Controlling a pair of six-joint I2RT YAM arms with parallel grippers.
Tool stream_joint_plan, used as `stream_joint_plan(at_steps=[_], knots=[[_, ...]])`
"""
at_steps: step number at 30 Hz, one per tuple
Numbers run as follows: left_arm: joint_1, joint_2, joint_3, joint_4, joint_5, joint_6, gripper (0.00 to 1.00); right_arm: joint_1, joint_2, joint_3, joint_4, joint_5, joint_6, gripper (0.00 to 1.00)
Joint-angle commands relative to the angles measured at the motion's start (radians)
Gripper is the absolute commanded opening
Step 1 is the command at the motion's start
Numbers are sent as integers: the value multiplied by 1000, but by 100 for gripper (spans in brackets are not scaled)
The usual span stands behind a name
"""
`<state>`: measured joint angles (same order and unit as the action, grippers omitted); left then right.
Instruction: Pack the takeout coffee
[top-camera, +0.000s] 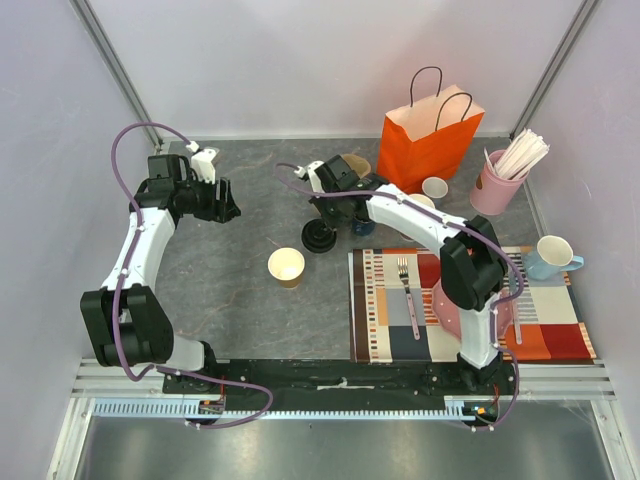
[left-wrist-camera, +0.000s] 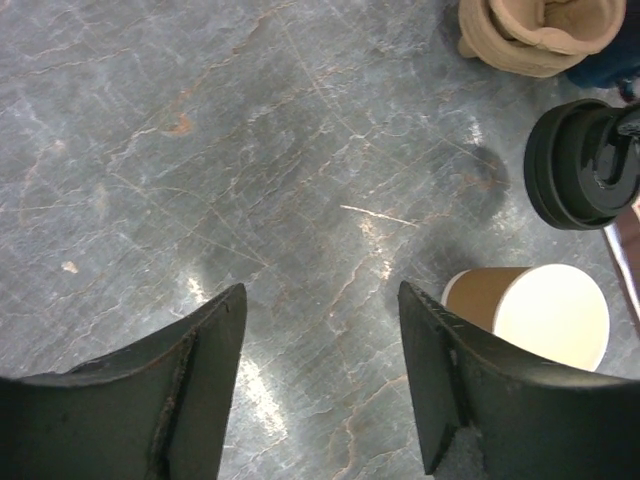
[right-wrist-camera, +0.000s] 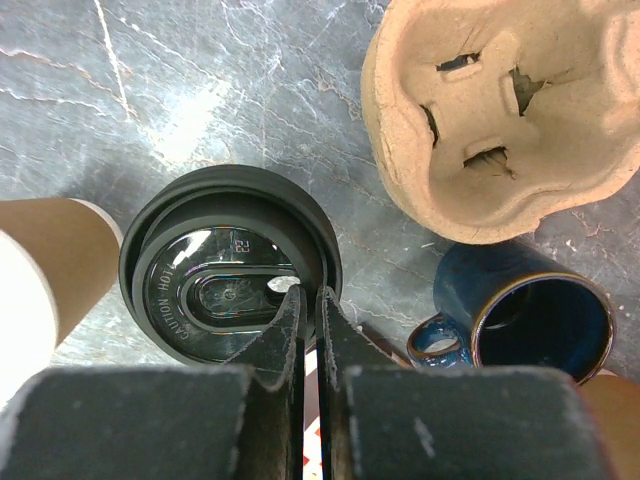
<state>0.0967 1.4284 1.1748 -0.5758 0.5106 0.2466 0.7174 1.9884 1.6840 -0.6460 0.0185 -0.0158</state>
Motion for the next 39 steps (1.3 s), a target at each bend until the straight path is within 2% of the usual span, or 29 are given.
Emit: stream_joint_plan(at_steps=[1, 4, 10, 15, 19, 23, 25, 27, 29, 30, 35, 39], knots=[[-3, 0, 39, -22, 101, 20, 65, -13, -92, 20, 58, -68, 62, 0], [-3, -8, 100, -38, 263, -18, 59, -24, -118, 31, 98, -87, 99, 0], [-40, -68, 154, -9, 515, -85, 62, -58, -230, -15, 250, -202, 206, 0], [-84, -88, 178, 20, 627, -162, 66, -68, -298, -26, 350, -304, 270, 0], [-155, -97, 175, 74, 709, -216, 60, -70, -321, -30, 402, -368, 319, 0], [-201, -114, 181, 119, 720, -237, 57, -70, -339, -41, 430, -407, 352, 0], [-201, -118, 184, 128, 706, -237, 52, -70, -352, -47, 450, -428, 366, 0], [-201, -121, 180, 134, 706, -237, 51, -70, -367, -58, 465, -430, 375, 0], [-201, -126, 177, 142, 707, -268, 46, -72, -376, -67, 467, -431, 370, 0], [-203, -128, 174, 145, 706, -268, 40, -72, -378, -69, 467, -430, 372, 0], [-201, -138, 180, 122, 709, -218, 32, -72, -375, -69, 465, -448, 361, 0], [-201, -137, 184, 108, 707, -202, 15, -70, -372, -70, 464, -459, 352, 0]])
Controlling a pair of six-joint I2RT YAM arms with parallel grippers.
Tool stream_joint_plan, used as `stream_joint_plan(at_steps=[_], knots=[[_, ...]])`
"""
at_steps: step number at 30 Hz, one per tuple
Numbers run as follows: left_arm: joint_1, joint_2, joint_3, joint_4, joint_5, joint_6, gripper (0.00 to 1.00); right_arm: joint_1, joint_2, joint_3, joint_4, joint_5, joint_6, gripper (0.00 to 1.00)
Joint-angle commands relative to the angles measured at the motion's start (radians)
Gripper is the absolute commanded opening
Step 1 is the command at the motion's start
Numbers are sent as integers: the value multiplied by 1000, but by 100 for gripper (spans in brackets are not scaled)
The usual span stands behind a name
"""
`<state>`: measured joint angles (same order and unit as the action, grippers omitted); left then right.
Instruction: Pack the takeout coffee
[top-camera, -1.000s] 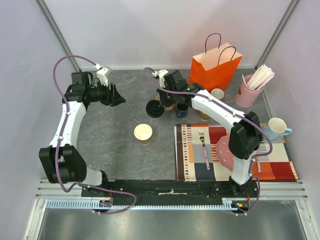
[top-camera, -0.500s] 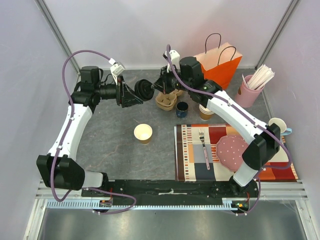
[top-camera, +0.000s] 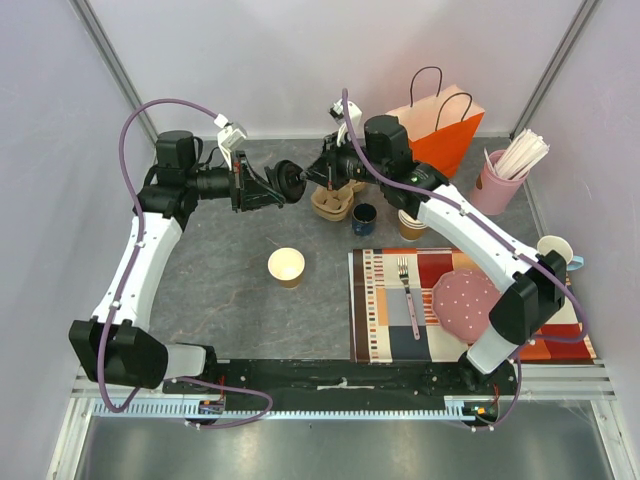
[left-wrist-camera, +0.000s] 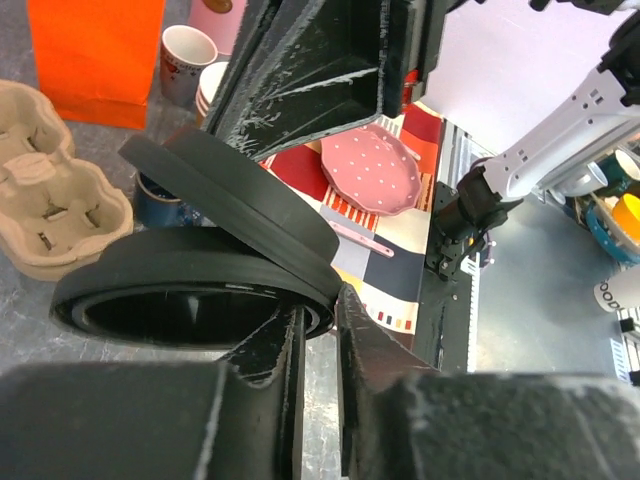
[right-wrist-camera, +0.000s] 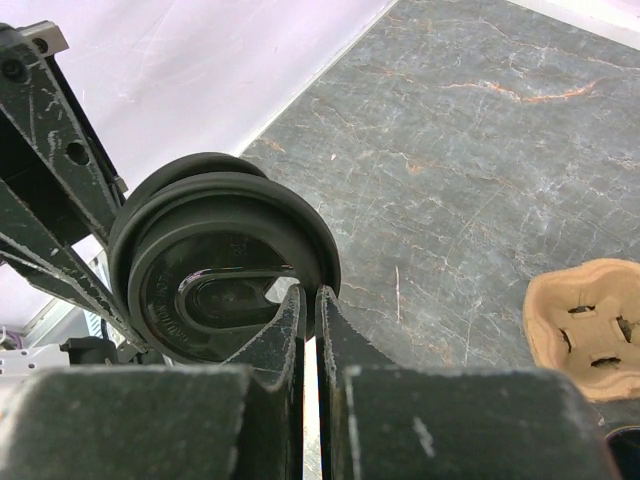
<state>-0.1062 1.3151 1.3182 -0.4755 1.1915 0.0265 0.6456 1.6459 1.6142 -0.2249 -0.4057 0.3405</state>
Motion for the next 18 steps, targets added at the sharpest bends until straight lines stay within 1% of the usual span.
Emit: stream_joint_plan(at_steps=[1, 3, 8, 18], knots=[[2, -24, 39, 8, 26, 15, 12, 0, -29, 0, 44, -32, -6, 0], [2, -22, 42, 2, 20, 18, 6, 0, -29, 0, 42, -30, -11, 0], [2, -22, 38, -17, 13, 39, 2, -14, -37, -11, 32, 10, -18, 0], [2, -14, 9, -29, -85, 69, 2, -60, -46, -54, 10, 114, -14, 0]])
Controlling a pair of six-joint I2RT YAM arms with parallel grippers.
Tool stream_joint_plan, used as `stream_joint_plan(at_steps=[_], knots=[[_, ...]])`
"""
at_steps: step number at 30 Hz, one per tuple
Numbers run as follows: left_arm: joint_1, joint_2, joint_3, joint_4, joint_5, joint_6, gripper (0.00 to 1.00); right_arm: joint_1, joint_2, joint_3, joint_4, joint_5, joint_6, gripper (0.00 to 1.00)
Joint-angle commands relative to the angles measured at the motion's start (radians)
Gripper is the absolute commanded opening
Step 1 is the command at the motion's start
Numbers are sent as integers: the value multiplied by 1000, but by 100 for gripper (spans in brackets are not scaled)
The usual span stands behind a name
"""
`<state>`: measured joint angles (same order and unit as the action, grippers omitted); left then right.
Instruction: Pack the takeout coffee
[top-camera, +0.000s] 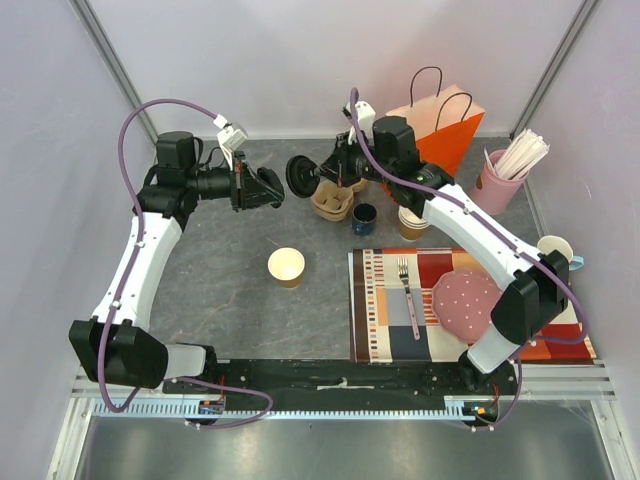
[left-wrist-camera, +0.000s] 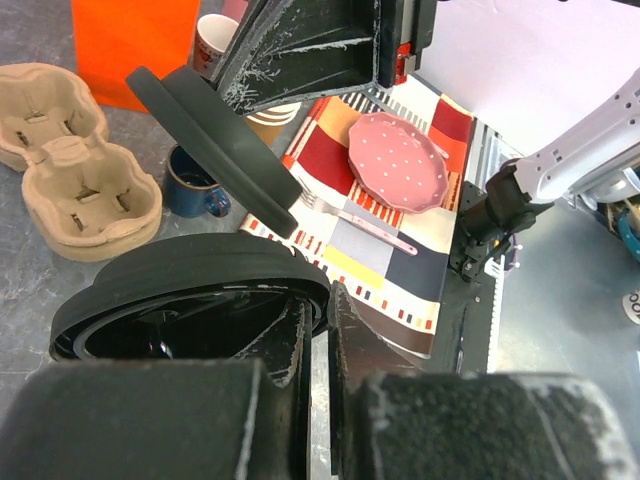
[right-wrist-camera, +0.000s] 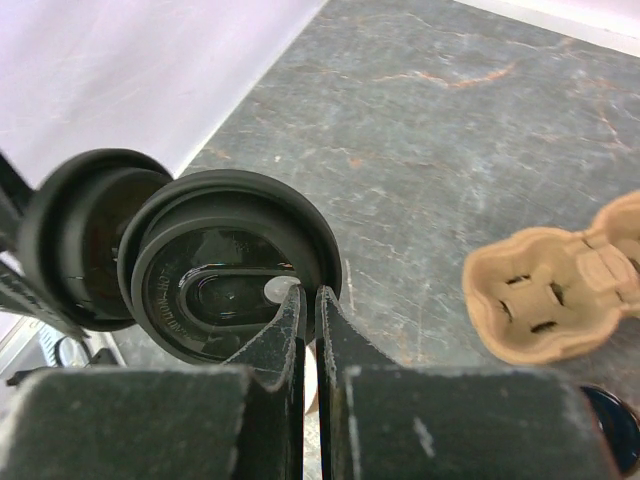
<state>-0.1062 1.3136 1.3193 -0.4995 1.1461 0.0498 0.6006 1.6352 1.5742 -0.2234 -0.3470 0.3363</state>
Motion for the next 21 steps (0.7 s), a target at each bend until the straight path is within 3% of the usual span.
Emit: stream_joint_plan(at_steps=[1, 8, 13, 17, 21], knots=[[2, -10, 8, -5, -51, 48, 2, -16, -34, -13, 3, 71, -16, 0], [10, -7, 0, -7, -276, 58, 2, -9, 14, 36, -176, 98, -103, 0], [46, -11, -14, -11, -546, 62, 2, 146, 138, 188, -396, 230, -265, 0], [105, -30, -77, -1, -609, 82, 2, 225, 239, 291, -579, 322, -319, 0], [190, -34, -117, 1, -640, 100, 2, 274, 296, 303, -591, 338, -321, 0]])
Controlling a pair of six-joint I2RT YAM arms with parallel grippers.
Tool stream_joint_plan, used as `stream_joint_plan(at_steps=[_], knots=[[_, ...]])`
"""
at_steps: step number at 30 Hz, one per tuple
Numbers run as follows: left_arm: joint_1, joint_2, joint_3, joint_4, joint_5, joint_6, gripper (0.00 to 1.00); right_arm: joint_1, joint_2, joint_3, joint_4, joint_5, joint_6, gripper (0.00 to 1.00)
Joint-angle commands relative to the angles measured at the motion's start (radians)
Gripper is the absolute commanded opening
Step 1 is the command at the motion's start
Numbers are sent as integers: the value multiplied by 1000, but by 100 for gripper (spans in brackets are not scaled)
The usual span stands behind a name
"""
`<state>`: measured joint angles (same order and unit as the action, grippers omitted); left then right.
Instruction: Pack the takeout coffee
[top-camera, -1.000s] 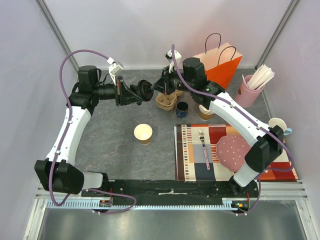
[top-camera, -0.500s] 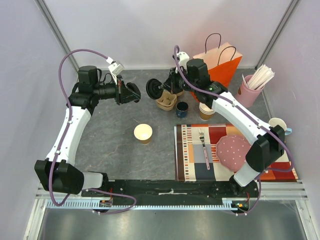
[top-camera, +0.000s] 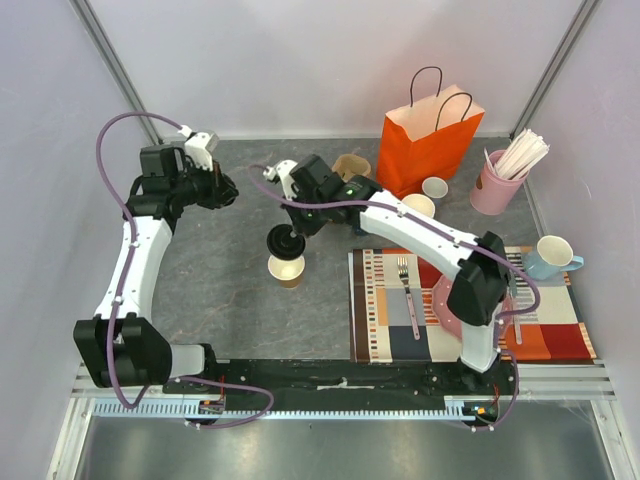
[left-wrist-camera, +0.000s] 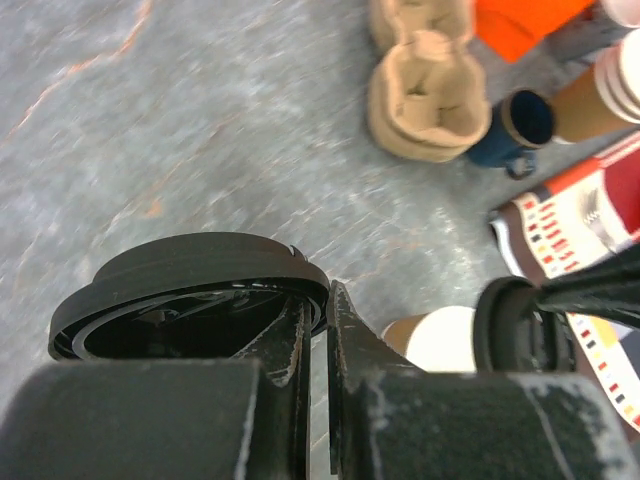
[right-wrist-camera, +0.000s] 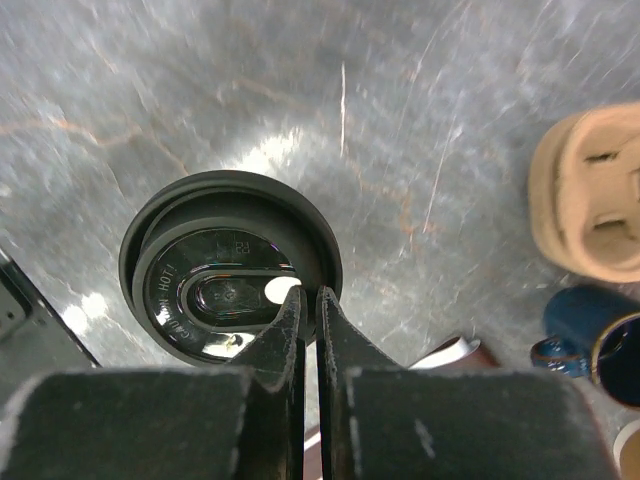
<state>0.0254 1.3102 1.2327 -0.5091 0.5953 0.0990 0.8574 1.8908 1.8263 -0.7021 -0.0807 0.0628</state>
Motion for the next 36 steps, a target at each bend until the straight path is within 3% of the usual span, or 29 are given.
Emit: stream_joint_plan(at_steps=[1, 12, 36], knots=[[83, -31, -33, 14, -92, 53, 2, 28, 53, 66, -125, 70, -53, 0], [125, -45, -61, 29, -51, 59, 2, 89, 181, 200, -215, 119, -92, 0], [125, -45, -73, 29, -14, 62, 2, 118, 283, 306, -286, 182, -127, 0]])
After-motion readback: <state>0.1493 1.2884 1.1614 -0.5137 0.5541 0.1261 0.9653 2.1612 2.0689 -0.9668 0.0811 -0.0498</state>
